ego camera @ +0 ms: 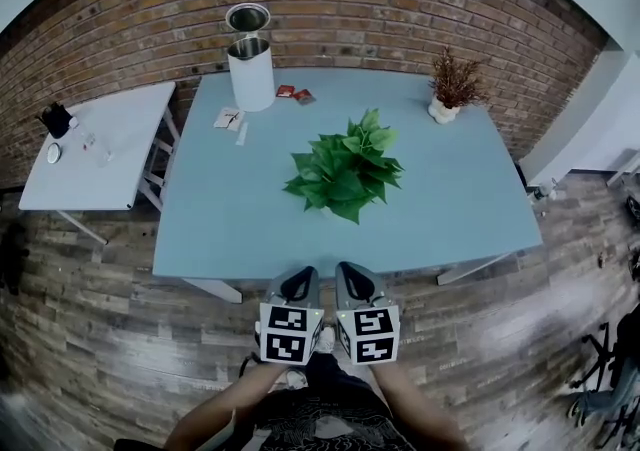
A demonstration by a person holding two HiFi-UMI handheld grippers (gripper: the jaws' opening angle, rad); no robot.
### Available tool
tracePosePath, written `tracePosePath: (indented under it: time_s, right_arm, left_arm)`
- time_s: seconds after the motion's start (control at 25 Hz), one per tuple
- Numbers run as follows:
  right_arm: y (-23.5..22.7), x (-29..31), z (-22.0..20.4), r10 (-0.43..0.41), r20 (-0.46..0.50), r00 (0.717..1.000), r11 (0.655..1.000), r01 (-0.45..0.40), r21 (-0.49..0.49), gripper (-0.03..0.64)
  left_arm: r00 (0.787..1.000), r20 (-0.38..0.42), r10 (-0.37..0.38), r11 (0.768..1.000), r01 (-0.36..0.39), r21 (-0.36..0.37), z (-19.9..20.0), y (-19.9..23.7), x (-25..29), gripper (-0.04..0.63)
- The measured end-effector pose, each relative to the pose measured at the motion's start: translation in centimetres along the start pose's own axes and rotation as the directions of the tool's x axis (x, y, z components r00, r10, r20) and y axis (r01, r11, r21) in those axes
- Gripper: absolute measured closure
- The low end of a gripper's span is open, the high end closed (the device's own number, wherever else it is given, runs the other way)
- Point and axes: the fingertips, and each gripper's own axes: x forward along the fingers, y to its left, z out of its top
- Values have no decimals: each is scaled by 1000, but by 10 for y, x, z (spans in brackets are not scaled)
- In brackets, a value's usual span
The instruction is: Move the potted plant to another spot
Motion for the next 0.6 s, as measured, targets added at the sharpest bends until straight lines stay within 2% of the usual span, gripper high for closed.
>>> tracePosePath:
  time_s: [0.36, 0.6]
  right_arm:
    - [11, -12, -8, 15, -6, 1000, 1000, -15, 15, 613]
    - [22, -15, -8, 30, -6, 1000, 999, -30, 16, 612]
  left_arm:
    - [1000, -1, -3, 1000, 4, 18, -9, -4, -14, 595]
    - [1000, 7, -11, 1000, 11, 2, -12, -3, -21, 595]
